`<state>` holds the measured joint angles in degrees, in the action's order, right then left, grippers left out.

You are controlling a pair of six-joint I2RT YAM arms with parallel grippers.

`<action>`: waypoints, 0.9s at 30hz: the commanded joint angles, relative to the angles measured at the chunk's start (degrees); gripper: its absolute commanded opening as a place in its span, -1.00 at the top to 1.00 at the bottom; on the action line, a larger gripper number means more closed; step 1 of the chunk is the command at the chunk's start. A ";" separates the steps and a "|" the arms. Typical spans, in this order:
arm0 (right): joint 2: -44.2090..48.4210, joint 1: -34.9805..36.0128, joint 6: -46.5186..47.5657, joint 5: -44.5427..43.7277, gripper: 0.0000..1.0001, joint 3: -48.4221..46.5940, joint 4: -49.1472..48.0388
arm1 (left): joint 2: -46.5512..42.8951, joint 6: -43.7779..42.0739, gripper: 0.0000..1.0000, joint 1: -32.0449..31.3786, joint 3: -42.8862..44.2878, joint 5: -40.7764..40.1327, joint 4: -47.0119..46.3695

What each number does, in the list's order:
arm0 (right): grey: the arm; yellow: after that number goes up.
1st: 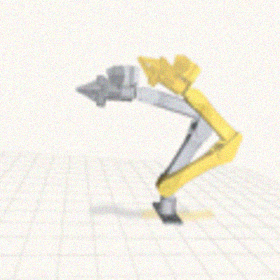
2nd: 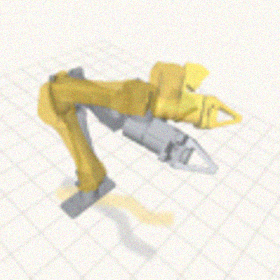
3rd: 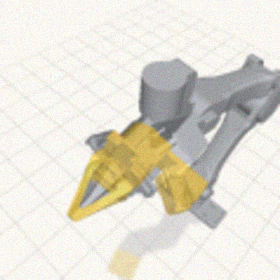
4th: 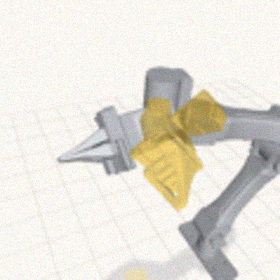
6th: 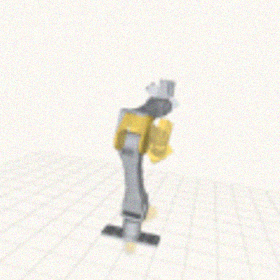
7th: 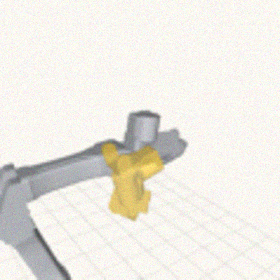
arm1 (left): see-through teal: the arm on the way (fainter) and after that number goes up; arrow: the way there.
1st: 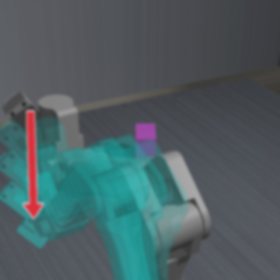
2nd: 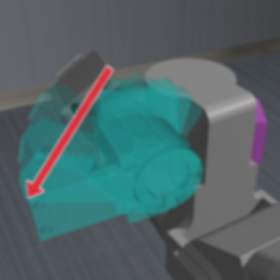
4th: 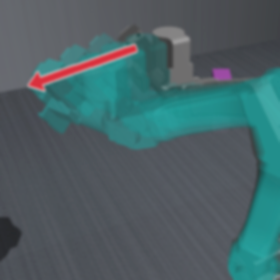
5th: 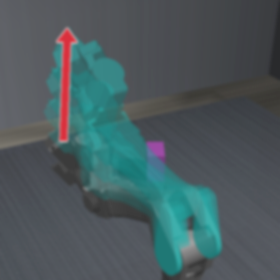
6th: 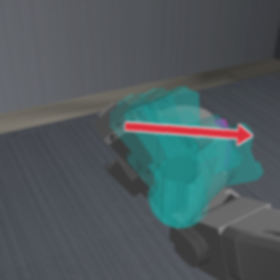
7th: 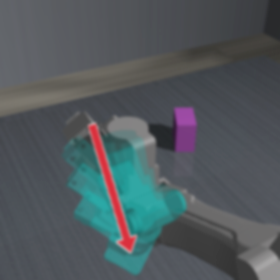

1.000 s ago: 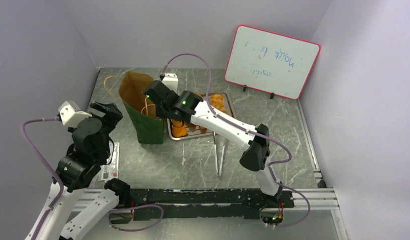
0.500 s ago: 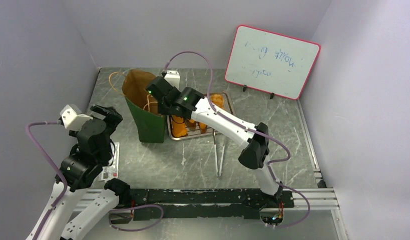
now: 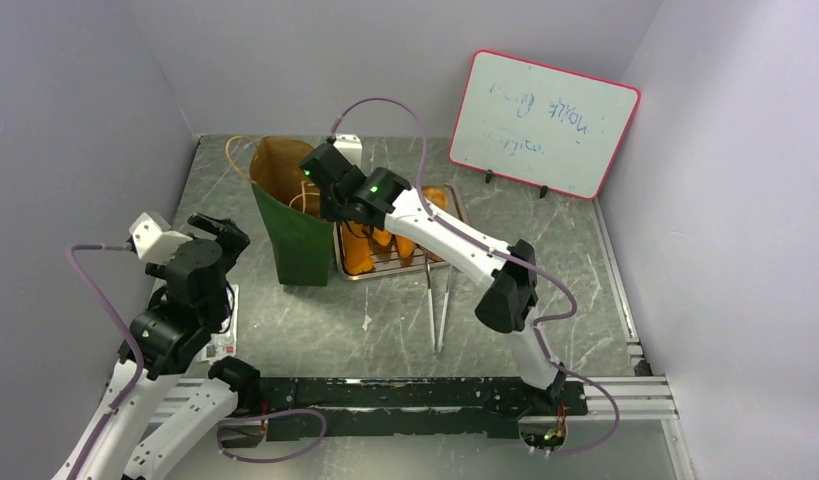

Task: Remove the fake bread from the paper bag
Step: Place the paper bag at the center of the board, then reset both arms

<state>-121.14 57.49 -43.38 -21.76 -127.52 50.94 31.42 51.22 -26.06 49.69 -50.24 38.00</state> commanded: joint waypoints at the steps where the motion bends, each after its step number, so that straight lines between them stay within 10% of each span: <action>1: -1.21 -0.42 2.04 0.90 0.63 0.55 -0.77 | -0.11 1.40 -0.49 0.49 -0.86 -1.11 0.82; 6: 0.00 -0.44 2.59 1.83 0.32 1.14 -2.04 | -1.41 1.68 -0.49 0.49 -1.54 -1.40 0.48; 27: 5.12 0.98 2.94 2.26 0.13 2.06 -5.51 | -1.05 5.84 -0.51 0.49 -5.13 -2.45 3.11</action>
<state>-117.91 58.33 -41.25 -19.42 -125.01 46.39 30.37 55.86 -26.06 45.25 -51.09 40.47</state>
